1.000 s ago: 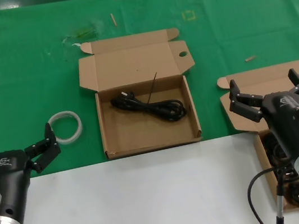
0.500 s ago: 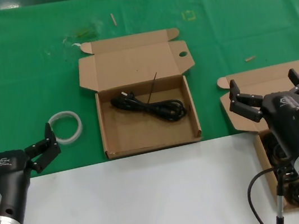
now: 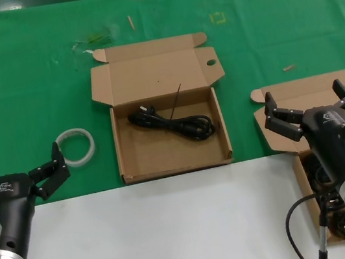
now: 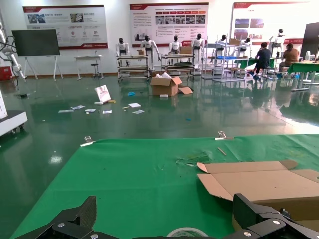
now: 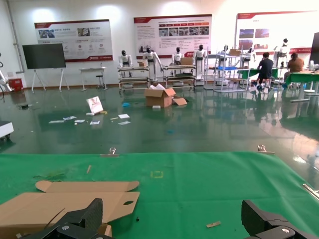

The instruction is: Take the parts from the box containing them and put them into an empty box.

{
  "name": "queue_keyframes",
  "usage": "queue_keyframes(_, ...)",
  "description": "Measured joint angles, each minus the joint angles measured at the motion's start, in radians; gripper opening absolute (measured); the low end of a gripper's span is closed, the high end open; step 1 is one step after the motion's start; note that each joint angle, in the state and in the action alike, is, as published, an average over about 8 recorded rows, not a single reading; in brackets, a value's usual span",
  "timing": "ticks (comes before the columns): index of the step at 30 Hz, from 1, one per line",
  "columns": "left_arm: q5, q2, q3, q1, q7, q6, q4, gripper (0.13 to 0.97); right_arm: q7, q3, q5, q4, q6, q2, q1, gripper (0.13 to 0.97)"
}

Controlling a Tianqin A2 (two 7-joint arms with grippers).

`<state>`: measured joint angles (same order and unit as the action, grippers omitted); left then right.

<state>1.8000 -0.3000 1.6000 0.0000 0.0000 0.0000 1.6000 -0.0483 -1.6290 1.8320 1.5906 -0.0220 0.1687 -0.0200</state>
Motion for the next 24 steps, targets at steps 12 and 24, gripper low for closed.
queue_keyframes(12,0.000,0.000,0.000,0.000,0.000,0.000,0.000,0.966,0.000,0.000,0.000,0.000,0.000,0.000,0.000,0.966)
queue_keyframes(24,0.000,0.000,0.000,0.000,0.000,0.000,0.000,0.966,0.000,0.000,0.000,0.000,0.000,0.000,0.000,0.966)
